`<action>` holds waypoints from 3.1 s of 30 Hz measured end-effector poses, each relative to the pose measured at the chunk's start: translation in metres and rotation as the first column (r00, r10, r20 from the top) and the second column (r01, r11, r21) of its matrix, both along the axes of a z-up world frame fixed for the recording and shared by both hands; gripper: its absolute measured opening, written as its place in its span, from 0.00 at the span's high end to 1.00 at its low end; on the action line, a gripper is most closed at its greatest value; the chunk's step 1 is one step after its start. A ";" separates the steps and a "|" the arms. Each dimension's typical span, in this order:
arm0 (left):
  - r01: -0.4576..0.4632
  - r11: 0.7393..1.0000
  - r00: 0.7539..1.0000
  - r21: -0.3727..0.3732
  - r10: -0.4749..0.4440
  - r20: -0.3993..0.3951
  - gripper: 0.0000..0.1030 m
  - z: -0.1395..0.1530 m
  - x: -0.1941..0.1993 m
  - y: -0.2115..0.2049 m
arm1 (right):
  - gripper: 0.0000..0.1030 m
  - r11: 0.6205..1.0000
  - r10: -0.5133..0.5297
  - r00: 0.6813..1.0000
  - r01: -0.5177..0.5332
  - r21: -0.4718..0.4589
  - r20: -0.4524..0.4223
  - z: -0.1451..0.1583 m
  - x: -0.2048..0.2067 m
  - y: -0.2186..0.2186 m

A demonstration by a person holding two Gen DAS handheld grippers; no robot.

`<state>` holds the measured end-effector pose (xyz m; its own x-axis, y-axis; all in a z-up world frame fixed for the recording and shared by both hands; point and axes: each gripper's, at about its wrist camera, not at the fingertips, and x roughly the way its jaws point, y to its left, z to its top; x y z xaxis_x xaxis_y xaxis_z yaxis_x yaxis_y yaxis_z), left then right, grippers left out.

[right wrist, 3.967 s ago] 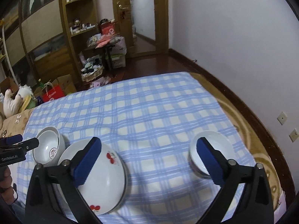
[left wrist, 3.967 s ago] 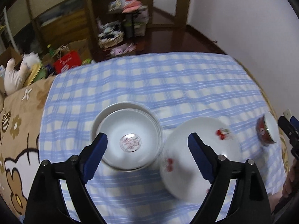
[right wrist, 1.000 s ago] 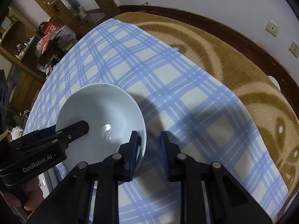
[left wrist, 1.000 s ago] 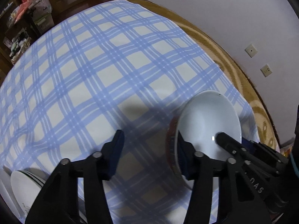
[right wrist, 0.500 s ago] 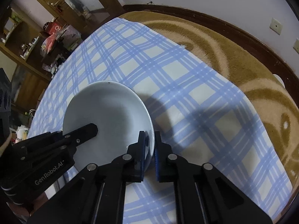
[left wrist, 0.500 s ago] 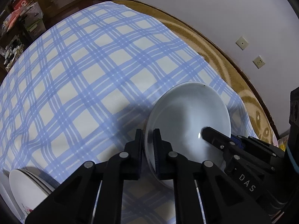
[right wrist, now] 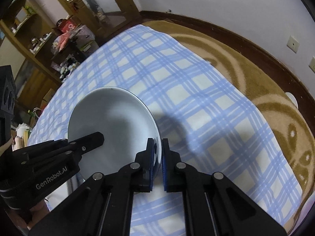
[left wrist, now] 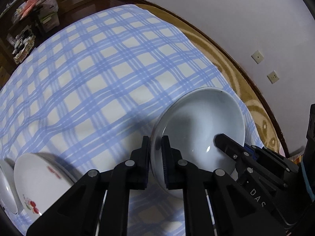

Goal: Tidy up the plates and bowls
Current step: 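Lift the small white bowl with both grippers and carry it toward the nested bowls, then lower the small white bowl into the nested bowls with both grippers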

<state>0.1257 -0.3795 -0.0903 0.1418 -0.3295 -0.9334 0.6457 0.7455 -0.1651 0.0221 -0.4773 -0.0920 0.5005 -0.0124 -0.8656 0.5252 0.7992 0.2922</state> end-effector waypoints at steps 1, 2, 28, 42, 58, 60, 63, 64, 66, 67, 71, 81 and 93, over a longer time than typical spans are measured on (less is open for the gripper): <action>-0.001 1.000 1.000 -0.002 0.001 0.008 0.89 0.005 0.000 0.006 | 0.92 1.000 0.008 1.000 -0.008 -0.005 0.008 0.004 0.001 0.005; -0.004 1.000 1.000 -0.004 0.004 0.020 0.89 0.009 -0.001 0.011 | 0.92 1.000 0.016 1.000 -0.016 -0.008 0.016 0.007 0.002 0.009; -0.239 0.970 0.969 -0.046 0.241 0.060 0.88 0.071 -0.002 0.199 | 0.92 0.945 0.323 0.940 -0.315 -0.090 0.107 0.071 0.034 0.167; -0.379 0.924 0.919 -0.049 0.382 0.095 0.88 0.083 0.007 0.292 | 0.92 0.868 0.495 0.859 -0.485 -0.108 0.130 0.080 0.068 0.250; -0.501 0.864 0.859 -0.049 0.503 0.098 0.88 0.064 0.043 0.347 | 0.92 0.790 0.613 0.779 -0.600 -0.126 0.130 0.063 0.126 0.300; -0.516 0.856 0.851 -0.034 0.517 0.095 0.88 0.057 0.052 0.353 | 0.92 0.779 0.627 0.771 -0.614 -0.132 0.114 0.054 0.134 0.308; -0.538 0.842 0.839 -0.024 0.538 0.077 0.88 0.048 0.062 0.361 | 0.92 0.769 0.639 0.762 -0.629 -0.116 0.106 0.044 0.142 0.314; -0.543 0.840 0.837 -0.022 0.543 0.069 0.88 0.045 0.063 0.363 | 0.92 0.769 0.640 0.761 -0.631 -0.106 0.108 0.041 0.145 0.314; -0.552 0.834 0.833 -0.014 0.552 0.050 0.88 0.038 0.069 0.367 | 0.92 0.767 0.642 0.758 -0.637 -0.081 0.115 0.034 0.151 0.315; -0.552 0.834 0.833 -0.010 0.552 0.047 0.88 0.036 0.069 0.368 | 0.92 0.768 0.641 0.759 -0.637 -0.073 0.119 0.032 0.152 0.314; -0.561 0.828 0.827 0.013 0.560 0.047 0.88 0.028 0.073 0.370 | 0.92 0.768 0.638 0.759 -0.639 -0.038 0.131 0.020 0.158 0.313; -0.574 0.816 0.818 0.069 0.575 0.005 0.87 0.001 0.080 0.378 | 0.92 0.768 0.635 0.761 -0.641 0.002 0.133 -0.003 0.165 0.321; -0.589 0.804 0.805 0.085 0.593 -0.031 0.86 -0.011 0.090 0.381 | 0.90 0.759 0.650 0.753 -0.651 -0.031 0.106 -0.014 0.161 0.330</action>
